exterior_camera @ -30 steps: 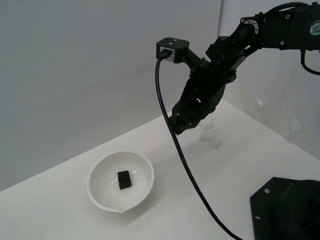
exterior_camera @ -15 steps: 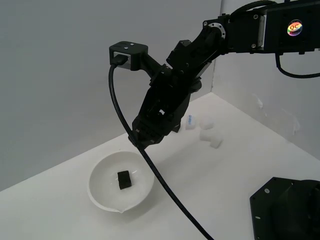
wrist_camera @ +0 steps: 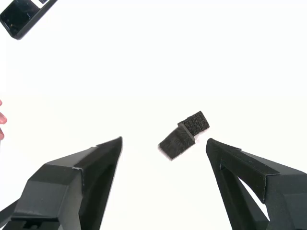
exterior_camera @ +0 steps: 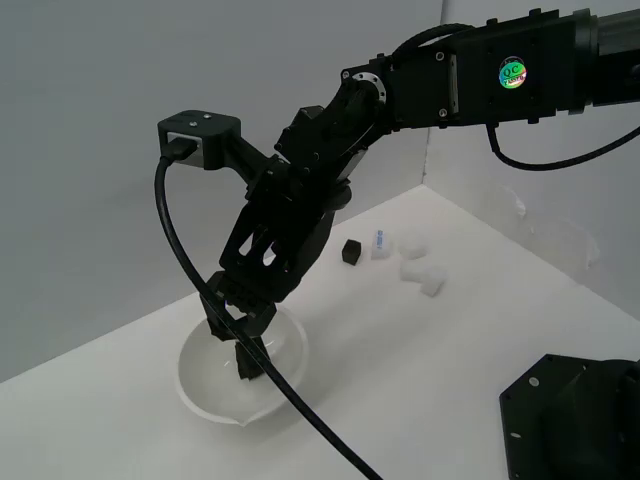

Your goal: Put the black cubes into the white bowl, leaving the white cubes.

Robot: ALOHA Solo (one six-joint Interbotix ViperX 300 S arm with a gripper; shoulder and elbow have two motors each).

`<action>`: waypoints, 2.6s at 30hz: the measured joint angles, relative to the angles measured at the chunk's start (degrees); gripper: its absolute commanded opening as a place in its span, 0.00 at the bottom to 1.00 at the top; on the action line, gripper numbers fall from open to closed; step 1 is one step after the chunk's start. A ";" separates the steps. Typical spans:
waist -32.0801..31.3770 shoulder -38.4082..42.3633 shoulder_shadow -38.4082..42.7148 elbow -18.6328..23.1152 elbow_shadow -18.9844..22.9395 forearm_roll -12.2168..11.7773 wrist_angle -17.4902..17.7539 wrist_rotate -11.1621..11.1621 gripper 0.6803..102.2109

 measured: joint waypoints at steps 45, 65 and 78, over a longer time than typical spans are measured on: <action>29.36 -9.84 -9.93 5.89 5.63 6.33 -10.37 14.33 0.98; 30.94 -16.08 -15.91 5.89 5.63 6.24 -14.06 16.79 0.98; 30.85 -19.25 -19.25 5.80 5.54 6.33 -16.96 16.87 0.97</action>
